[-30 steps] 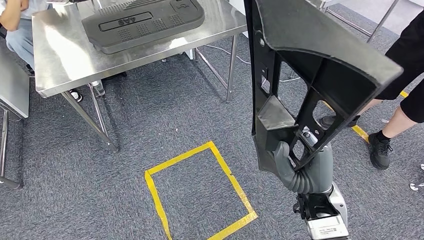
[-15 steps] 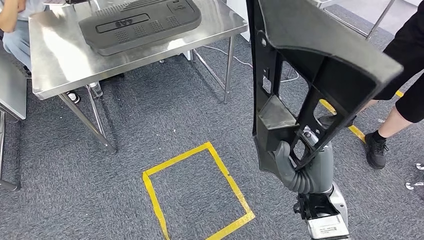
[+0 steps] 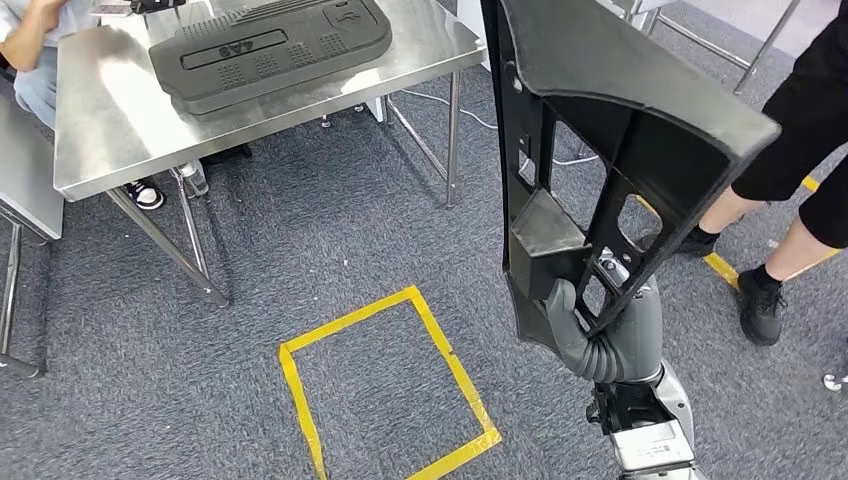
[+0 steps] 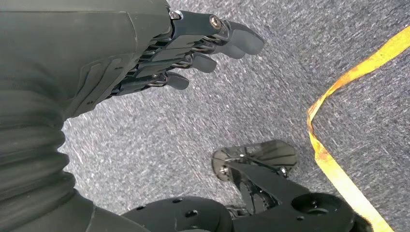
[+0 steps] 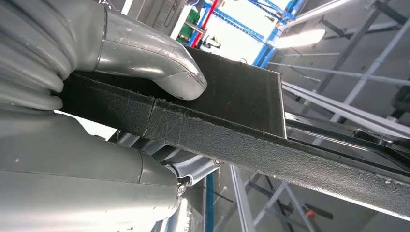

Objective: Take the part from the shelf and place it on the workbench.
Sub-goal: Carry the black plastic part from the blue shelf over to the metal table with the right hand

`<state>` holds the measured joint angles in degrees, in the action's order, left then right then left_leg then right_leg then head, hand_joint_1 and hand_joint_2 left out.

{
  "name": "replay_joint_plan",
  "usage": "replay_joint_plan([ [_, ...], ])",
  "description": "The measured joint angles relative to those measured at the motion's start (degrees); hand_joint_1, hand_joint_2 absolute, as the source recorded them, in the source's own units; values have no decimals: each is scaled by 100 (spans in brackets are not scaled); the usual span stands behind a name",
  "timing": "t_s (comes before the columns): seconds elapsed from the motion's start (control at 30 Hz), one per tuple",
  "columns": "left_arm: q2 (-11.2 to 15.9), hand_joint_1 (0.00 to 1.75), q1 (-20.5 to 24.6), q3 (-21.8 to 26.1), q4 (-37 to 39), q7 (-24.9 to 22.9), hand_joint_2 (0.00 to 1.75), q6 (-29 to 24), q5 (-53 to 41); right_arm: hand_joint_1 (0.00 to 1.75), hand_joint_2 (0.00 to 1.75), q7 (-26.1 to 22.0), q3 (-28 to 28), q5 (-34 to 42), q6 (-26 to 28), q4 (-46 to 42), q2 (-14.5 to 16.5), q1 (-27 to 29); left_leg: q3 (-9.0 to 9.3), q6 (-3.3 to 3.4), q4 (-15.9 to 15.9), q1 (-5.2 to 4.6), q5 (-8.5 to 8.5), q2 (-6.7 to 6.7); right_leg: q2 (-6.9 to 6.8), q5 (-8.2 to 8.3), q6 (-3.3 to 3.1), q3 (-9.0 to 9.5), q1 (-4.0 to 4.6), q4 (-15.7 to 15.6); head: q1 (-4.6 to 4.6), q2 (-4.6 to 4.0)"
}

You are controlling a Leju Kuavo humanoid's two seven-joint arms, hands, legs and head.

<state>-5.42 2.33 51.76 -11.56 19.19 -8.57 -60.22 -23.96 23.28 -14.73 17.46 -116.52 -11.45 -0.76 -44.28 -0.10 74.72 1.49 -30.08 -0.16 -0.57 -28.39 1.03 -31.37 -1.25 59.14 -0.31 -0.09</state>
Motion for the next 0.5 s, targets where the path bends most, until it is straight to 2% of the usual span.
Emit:
replay_joint_plan([
  [0.07,7,0,0,13,0,-1,175,0,0,175,175,0,1,-1,1,1,1,-2,337,172,-728,-95,428,19,-23,-59,-20,69,35,-5,5,0],
  [0.1,11,0,1,19,1,-4,175,1,0,175,175,0,2,-2,2,2,2,-7,504,243,-1068,-143,556,45,-31,-90,-10,94,62,-5,12,0],
  [0.13,14,0,6,25,1,-10,175,1,0,175,175,1,2,-2,3,4,3,-9,613,283,-1293,-190,612,66,-41,-114,7,105,68,-7,15,0],
  [0.2,14,0,11,28,2,-30,175,1,0,175,175,3,9,-7,4,8,4,-12,659,285,-1417,-249,575,72,-64,-143,55,116,72,-23,15,0],
  [0.27,8,0,9,28,2,-51,175,1,-2,175,175,5,17,-22,7,5,4,-11,717,278,-1498,-235,572,32,-76,-190,104,117,59,-7,17,0],
  [0.3,5,0,8,29,2,-62,175,0,-4,175,175,5,19,-31,10,4,4,-16,762,286,-1545,-214,572,14,-59,-249,114,61,64,119,21,0],
  [0.33,2,0,13,29,1,-72,175,0,-8,175,175,5,20,-36,13,3,4,-20,806,297,-1584,-189,568,-4,-31,-342,113,-69,67,363,31,0],
  [0.37,1,0,20,29,1,-81,175,0,-13,175,175,5,22,-37,15,3,3,-22,825,310,-1597,-187,556,-24,1,-460,100,-274,59,721,35,0],
  [0.43,-2,0,34,28,0,-96,175,0,-18,175,175,5,26,-37,17,10,3,-17,840,325,-1598,-182,525,-71,31,-642,108,-764,50,1442,40,0],
  [0.47,-5,0,35,28,0,-100,175,0,-19,175,175,6,27,-37,17,14,1,-11,856,322,-1597,-183,507,-94,34,-621,143,-914,45,1586,38,0],
  [0.5,-8,0,32,28,1,-103,175,0,-21,175,175,7,28,-37,17,18,1,-8,883,314,-1597,-182,487,-117,34,-496,198,-942,44,1494,39,0],
])
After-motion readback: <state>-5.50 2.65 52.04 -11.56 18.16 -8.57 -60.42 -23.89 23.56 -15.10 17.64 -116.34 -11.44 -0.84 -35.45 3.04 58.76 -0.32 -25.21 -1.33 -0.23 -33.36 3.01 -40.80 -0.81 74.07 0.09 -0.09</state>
